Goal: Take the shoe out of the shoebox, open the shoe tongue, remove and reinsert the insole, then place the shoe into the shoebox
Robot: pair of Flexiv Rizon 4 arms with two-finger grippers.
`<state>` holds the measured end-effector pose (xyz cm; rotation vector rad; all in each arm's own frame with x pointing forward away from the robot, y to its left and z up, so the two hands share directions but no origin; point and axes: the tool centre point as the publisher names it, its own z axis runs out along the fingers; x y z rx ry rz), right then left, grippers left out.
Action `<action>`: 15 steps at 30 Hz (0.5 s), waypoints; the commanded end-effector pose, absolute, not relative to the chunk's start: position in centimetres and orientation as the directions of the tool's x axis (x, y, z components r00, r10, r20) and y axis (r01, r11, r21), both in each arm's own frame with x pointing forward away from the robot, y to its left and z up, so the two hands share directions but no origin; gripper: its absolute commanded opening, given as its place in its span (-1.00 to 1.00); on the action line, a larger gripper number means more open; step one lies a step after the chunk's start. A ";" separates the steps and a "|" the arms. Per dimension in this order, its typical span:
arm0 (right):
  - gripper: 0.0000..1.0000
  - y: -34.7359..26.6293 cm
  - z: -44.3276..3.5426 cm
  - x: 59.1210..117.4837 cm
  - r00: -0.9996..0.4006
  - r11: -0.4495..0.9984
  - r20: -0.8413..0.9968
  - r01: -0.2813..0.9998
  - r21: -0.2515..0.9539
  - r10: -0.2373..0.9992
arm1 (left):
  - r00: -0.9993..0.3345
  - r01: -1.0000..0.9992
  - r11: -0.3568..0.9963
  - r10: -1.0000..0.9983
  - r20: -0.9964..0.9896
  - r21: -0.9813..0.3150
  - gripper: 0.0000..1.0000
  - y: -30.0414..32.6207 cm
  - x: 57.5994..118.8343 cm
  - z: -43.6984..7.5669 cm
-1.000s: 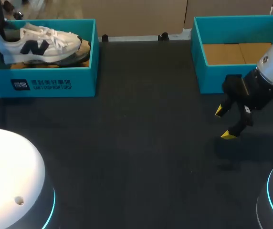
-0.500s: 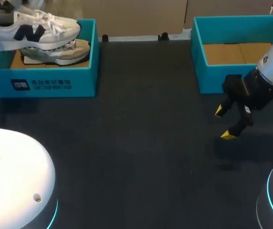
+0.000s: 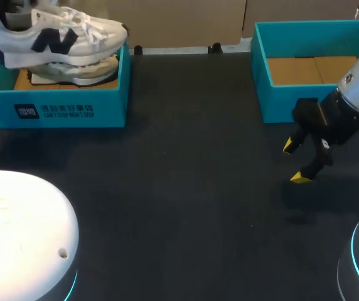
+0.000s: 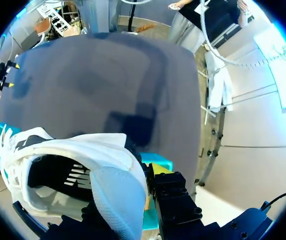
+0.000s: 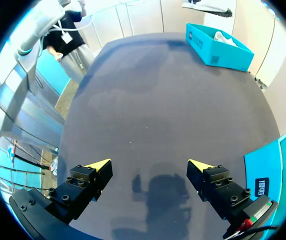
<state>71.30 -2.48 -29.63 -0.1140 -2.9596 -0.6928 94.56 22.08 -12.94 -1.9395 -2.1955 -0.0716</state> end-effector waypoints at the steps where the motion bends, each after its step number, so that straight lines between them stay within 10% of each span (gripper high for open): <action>1: 1.00 -2.5 -29.7 71.2 -0.992 0.895 0.112 0.095 0.437 0.051 | -0.115 0.993 0.106 0.973 0.202 0.057 -1.00 19.5 88.2 -13.0; 15: 1.00 -2.5 -29.7 71.2 -0.992 0.895 0.112 0.095 0.437 0.051 | -0.077 0.997 0.072 0.978 0.191 0.035 -1.00 14.5 82.1 -15.8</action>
